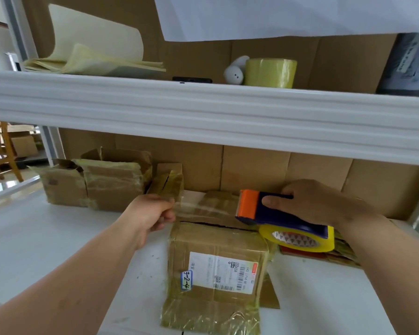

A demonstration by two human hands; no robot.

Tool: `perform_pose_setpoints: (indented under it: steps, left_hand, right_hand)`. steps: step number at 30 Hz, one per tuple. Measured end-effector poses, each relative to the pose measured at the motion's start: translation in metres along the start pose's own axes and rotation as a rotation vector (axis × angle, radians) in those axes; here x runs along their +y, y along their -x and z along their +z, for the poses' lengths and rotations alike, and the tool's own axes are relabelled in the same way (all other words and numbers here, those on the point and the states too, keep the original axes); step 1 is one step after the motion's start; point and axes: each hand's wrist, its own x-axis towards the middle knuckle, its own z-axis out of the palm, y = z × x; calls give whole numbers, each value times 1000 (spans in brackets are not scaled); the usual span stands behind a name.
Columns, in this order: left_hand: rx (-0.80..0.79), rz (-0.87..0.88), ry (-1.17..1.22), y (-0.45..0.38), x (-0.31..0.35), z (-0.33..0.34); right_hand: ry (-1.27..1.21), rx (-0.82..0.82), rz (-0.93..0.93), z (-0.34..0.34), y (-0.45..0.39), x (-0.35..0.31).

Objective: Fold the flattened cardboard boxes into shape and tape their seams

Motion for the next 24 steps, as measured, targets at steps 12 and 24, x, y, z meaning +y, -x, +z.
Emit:
perform_pose_setpoints:
  steps: [12, 24]
  left_hand:
    - [-10, -207, 187, 10, -17, -4]
    - [45, -190, 269, 14, -29, -5]
  right_hand:
    - [147, -124, 12, 7, -7, -14]
    - [84, -140, 30, 6, 9, -24]
